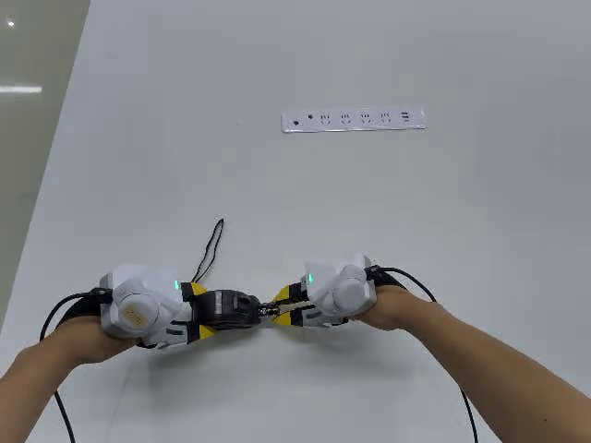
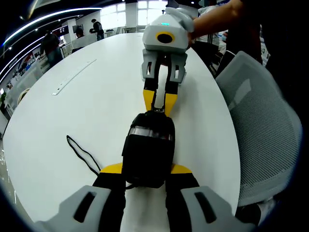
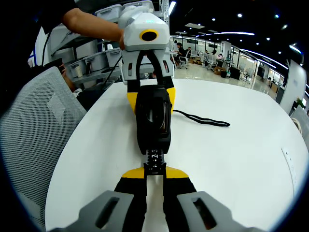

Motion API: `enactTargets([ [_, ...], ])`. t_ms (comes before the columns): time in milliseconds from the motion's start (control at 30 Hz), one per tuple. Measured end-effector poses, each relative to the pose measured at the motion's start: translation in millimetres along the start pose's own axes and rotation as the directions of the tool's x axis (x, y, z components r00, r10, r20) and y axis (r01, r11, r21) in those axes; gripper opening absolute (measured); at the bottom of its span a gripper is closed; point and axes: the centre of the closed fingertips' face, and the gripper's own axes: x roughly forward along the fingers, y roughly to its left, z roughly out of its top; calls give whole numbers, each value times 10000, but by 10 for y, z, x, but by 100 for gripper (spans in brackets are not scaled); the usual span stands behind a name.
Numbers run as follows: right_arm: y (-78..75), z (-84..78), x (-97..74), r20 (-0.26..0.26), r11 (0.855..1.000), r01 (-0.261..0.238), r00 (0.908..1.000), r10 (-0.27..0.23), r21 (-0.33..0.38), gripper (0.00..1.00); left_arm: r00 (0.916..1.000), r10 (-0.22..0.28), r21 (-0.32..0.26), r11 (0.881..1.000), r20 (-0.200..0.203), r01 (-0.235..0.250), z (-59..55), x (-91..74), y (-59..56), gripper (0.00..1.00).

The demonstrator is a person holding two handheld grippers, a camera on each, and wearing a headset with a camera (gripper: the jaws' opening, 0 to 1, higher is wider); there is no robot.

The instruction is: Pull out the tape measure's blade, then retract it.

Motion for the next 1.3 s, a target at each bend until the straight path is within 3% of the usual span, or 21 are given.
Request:
enactTargets([
  [1300,-17,-123,-152,-93,9999,-45,9999,46,124,10,10000,-33,-96,9999,-86,32,19,8,3,27],
])
